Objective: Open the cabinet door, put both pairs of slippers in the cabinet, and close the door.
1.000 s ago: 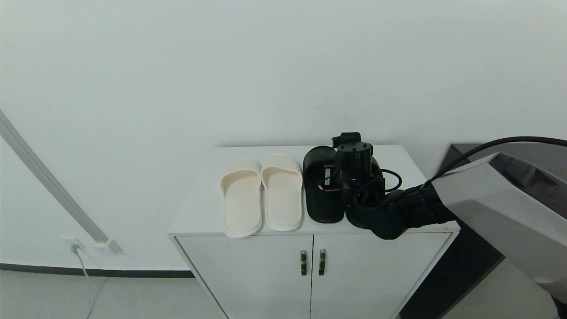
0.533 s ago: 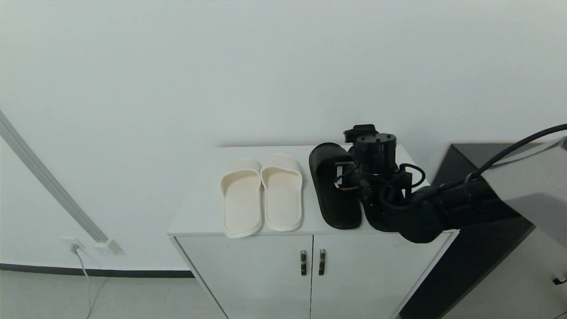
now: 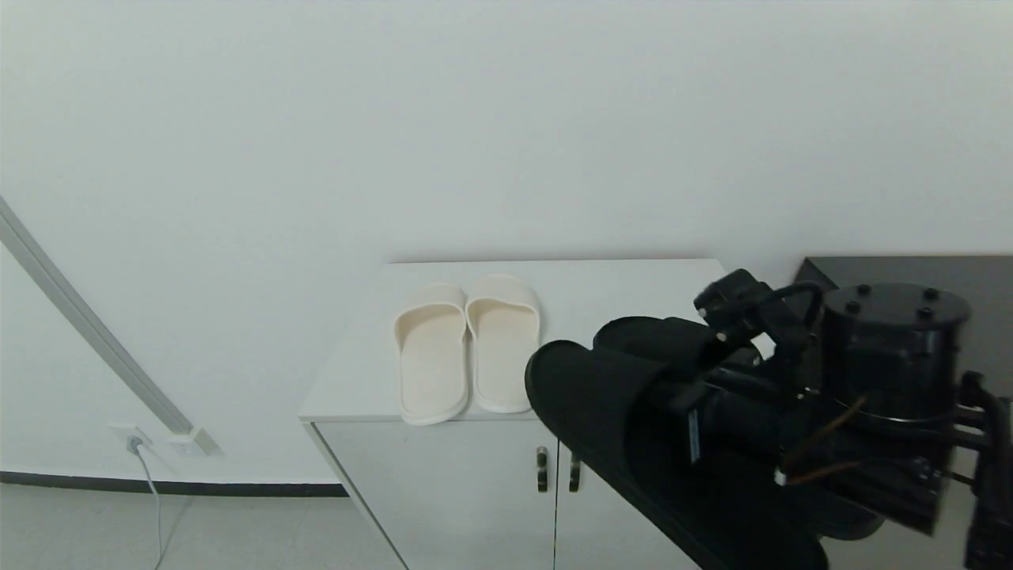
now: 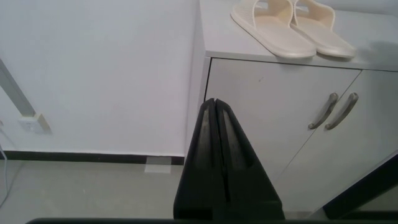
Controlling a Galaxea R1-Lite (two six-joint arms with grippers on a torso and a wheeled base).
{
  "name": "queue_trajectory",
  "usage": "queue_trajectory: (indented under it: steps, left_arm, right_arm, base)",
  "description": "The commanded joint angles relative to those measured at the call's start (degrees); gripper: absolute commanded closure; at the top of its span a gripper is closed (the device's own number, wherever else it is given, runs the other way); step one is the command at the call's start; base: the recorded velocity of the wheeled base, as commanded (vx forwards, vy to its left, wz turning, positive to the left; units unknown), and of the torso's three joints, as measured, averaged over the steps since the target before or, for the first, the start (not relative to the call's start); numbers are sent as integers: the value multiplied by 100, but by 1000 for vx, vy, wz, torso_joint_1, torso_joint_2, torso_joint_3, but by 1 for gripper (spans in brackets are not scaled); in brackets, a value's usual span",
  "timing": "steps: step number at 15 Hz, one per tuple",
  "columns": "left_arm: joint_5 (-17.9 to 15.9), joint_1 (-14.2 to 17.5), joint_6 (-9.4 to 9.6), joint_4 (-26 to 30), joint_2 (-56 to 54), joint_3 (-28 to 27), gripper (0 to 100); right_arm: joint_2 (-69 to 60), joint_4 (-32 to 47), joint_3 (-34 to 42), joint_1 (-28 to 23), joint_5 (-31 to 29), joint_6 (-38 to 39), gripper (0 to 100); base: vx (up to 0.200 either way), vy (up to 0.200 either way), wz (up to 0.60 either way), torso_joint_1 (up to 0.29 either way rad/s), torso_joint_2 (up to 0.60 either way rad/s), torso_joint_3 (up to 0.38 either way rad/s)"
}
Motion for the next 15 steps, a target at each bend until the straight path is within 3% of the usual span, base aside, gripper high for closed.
queue_trajectory:
  steps: [1,7,12,15]
  left_arm:
    - [1,1,-3,4,0,2,100]
    - [1,1,5,4,0,2,100]
    - [1,1,14,-5,0,2,100]
    - [10,1,23,4,0,2,100]
  right_arm:
    - [-826,44,535,149,488,-7,100]
    - [-694,-9,711,149,506,2,100]
    - [-685,-9,773,149,506,-7,100]
    - [-685,-18,799,123,514,37,100]
  base:
    - [0,0,0,0,0,0]
    - [0,0,0,0,0,0]
    - [-200,0,0,4,5,5]
    - [0,0,0,0,0,0]
